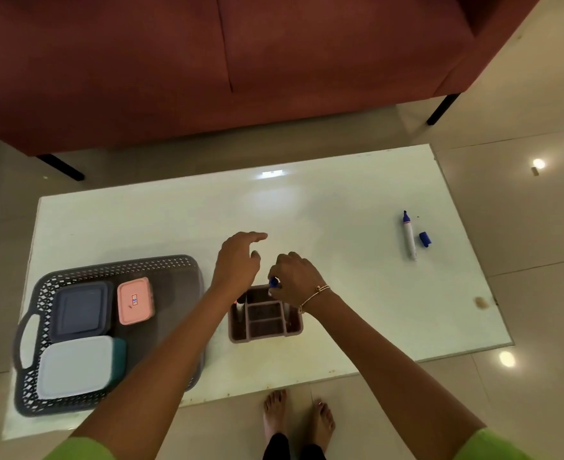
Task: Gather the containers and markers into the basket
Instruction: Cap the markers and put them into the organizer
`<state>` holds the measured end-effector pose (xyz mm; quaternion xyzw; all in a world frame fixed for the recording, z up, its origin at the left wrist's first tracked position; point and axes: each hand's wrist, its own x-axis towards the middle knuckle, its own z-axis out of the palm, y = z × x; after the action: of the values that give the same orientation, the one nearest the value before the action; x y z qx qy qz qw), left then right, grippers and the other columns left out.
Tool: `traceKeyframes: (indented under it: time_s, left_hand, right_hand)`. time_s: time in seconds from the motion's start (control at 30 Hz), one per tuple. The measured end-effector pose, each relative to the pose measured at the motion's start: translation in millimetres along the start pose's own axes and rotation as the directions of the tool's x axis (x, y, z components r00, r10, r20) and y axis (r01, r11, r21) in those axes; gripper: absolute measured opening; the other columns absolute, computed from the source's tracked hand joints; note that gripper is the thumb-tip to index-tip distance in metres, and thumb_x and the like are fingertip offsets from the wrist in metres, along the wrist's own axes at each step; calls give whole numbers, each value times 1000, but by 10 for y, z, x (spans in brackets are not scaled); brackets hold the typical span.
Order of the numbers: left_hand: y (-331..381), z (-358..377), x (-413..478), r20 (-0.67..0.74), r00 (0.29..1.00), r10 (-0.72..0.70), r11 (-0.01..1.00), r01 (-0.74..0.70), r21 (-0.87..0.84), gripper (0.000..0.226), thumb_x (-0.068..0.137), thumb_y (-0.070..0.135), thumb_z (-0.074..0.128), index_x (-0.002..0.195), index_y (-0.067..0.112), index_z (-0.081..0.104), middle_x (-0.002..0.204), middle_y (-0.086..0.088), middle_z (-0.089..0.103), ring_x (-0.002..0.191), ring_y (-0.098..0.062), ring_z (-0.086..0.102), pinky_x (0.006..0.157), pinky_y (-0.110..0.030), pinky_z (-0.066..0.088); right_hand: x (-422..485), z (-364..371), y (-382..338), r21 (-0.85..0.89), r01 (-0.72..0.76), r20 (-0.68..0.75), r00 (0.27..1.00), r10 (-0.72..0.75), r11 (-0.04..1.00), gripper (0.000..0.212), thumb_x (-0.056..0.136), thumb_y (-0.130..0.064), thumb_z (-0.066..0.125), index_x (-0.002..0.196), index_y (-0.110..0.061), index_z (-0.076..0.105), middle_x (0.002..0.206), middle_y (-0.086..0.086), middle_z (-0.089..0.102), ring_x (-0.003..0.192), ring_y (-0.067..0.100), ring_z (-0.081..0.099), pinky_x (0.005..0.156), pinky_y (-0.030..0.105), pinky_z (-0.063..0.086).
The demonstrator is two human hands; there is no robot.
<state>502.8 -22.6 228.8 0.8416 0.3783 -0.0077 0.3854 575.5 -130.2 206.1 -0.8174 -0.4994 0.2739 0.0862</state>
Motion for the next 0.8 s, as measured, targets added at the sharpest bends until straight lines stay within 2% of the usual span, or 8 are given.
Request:
traceKeyframes:
  time_s: [0.13,0.23,0.37,0.47,0.53,0.63,0.73,0.8]
  left_hand:
    - [475,266,140,40,997,61,997,-59,-48,42,87,-3,48,123,16,58,131,-6,57,124,-21,50,108,-32,38]
    - [889,669,272,76,986,147,989,-145,-25,40,87,1,50,123,15,59,127,-8,60,121,-24,52,105,-34,40]
    - [1363,1469,473,144,980,134,990,-137,12,35,89,11,51,124,16,57,126,-8,60,119,-27,52,100,-39,43]
    - [1578,2160,622,172,983,70,996,-78,43,33,91,21,54,123,13,56,127,-8,59,119,-26,53,97,-38,45]
    - [1646,2532,690,169,985,20,996,-35,87,36,91,28,55,122,10,56,125,-9,60,117,-26,55,93,-35,46]
    - [1707,2938,741,123,992,-34,985,12,174,41,90,37,55,119,7,53,119,-11,60,109,-24,58,85,-30,48]
    - [1720,3118,757,63,996,-59,972,43,231,47,87,44,56,117,8,52,113,-10,58,98,-22,61,76,-28,49]
    - [1730,3182,770,36,998,-60,972,50,229,48,86,46,57,114,8,54,110,-10,57,93,-21,62,73,-28,48]
  right_hand:
    - [-238,-360,324,140,-28,-88,995,41,990,39,82,-25,64,119,-13,59,114,9,60,108,24,52,87,34,44]
    - [-489,-631,949,213,-151,-210,958,196,965,29,80,-23,67,108,-15,65,104,7,65,99,24,58,83,31,44]
    - [-655,-717,1989,373,-431,-312,776,548,822,24,80,-15,67,103,-9,68,99,13,69,90,27,63,80,31,45]
    - [-616,-587,2659,463,-541,-321,636,702,702,26,81,-12,63,107,-10,66,104,14,68,94,29,63,83,33,45]
    - [-548,-450,2966,466,-541,-312,640,702,700,29,83,-14,64,112,-12,64,107,14,67,95,28,64,84,34,47]
    - [-462,-258,3251,406,-534,-274,703,656,742,31,86,-17,62,116,-15,62,110,14,65,96,28,63,79,26,42]
    - [-433,-100,3338,327,-517,-246,762,599,791,32,88,-16,59,120,-15,60,111,16,61,98,30,59,76,24,37]
    - [-433,-30,3376,303,-509,-257,770,583,806,30,87,-14,59,117,-12,61,111,16,59,98,30,58,78,25,39]
